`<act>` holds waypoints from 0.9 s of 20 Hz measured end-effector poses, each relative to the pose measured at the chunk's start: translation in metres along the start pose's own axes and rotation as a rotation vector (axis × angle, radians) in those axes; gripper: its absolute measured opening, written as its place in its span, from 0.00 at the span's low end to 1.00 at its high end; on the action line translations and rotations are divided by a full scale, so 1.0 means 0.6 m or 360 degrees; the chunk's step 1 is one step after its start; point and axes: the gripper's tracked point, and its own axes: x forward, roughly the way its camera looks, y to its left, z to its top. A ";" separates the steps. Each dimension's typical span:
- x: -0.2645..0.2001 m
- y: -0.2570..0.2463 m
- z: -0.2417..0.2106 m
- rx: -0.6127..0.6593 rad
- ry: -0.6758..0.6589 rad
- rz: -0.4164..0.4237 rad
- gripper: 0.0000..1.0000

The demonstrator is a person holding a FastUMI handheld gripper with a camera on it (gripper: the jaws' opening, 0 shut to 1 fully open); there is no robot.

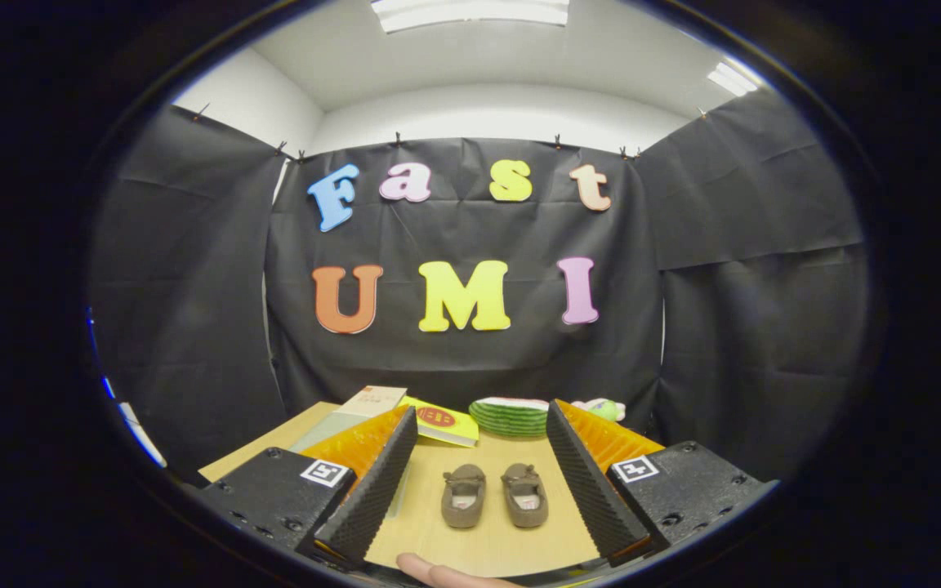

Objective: Open the storage box then place both shoes into the box .Put the left shoe in first, then the right shoe, with the right side of both shoes facing outward in a uniform manner.

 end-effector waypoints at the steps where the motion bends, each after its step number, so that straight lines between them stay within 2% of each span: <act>1: 0.007 0.000 -0.009 0.0005 0.0021 -0.0001 1.00; 6: 0.071 0.017 -0.054 0.0021 0.0161 0.0066 1.00; 9: 0.128 0.013 -0.093 0.0030 0.0283 0.0059 1.00; 12: 0.188 0.013 -0.129 0.0129 0.0430 0.0066 1.00; 18: 0.305 0.061 -0.230 0.0346 0.0865 0.0261 1.00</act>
